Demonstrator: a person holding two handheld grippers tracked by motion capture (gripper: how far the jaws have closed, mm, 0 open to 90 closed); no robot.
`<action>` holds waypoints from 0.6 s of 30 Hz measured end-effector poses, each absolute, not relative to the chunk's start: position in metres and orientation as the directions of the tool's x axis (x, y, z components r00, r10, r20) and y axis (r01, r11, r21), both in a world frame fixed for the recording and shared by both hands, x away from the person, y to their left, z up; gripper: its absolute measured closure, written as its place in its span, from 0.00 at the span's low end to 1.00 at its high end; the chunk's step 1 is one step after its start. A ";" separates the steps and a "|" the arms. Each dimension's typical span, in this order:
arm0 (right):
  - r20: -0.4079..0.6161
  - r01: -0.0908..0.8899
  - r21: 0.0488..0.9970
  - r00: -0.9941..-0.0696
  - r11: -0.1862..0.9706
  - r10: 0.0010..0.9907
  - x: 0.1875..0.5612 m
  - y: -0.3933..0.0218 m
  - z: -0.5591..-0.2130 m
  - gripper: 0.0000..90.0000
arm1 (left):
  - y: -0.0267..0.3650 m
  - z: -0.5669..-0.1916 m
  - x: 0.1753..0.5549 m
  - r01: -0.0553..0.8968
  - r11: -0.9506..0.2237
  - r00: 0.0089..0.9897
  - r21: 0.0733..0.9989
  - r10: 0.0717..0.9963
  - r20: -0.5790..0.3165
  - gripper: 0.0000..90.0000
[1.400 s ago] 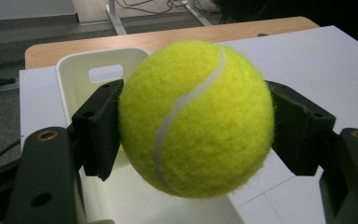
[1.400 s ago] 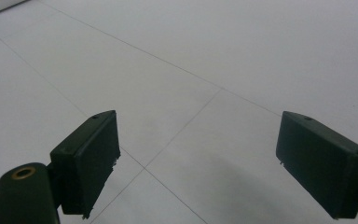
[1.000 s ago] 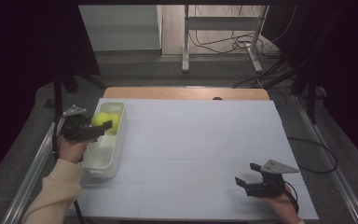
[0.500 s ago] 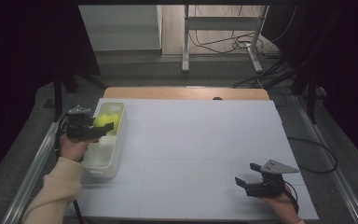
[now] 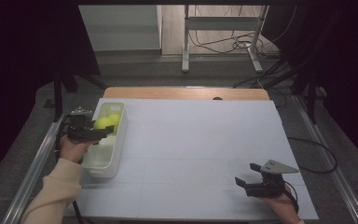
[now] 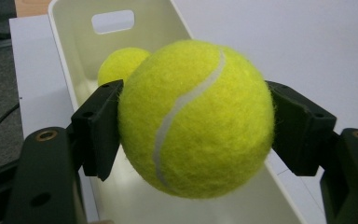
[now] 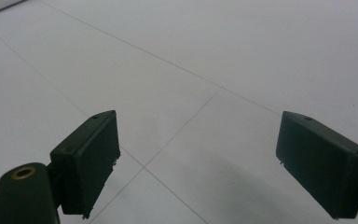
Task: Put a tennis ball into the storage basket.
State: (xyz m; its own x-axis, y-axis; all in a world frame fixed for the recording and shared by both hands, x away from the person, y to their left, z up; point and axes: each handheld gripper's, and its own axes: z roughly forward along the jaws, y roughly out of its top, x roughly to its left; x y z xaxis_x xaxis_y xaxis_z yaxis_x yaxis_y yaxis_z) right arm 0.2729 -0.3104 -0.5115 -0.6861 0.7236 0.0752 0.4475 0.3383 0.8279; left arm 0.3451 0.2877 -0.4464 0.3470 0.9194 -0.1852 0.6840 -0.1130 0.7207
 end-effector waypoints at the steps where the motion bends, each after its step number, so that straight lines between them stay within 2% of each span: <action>1: 0.075 0.447 0.828 -0.686 0.339 0.724 0.273 -0.310 -0.512 0.15 | 0.288 -0.446 0.345 0.684 -0.113 0.347 0.720 0.920 -0.185 0.30; 8: 0.075 0.448 0.827 -0.686 0.339 0.724 0.273 -0.310 -0.512 0.15 | 0.288 -0.446 0.346 0.686 -0.106 0.338 0.720 0.923 -0.186 0.30; 11: 0.079 0.448 0.828 -0.687 0.336 0.722 0.272 -0.310 -0.511 0.15 | 0.288 -0.444 0.345 0.676 -0.087 0.304 0.731 0.937 -0.170 0.28; 14: 0.075 0.450 0.825 -0.686 0.342 0.723 0.272 -0.310 -0.511 0.15 | 0.288 -0.440 0.344 0.665 -0.062 0.306 0.744 0.931 -0.197 0.15; 18: 0.076 0.449 0.826 -0.686 0.340 0.723 0.272 -0.310 -0.511 0.15 | 0.286 -0.434 0.342 0.645 -0.065 0.325 0.761 0.925 -0.197 0.13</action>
State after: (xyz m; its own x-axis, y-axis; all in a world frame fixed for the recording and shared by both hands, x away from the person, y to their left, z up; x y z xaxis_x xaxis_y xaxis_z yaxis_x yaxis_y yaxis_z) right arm 0.2722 -0.3098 -0.5113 -0.6863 0.7234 0.0758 0.4492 0.3396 0.8264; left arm 0.3419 0.2862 -0.4338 0.3249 0.9251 -0.1967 0.6451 -0.0647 0.7613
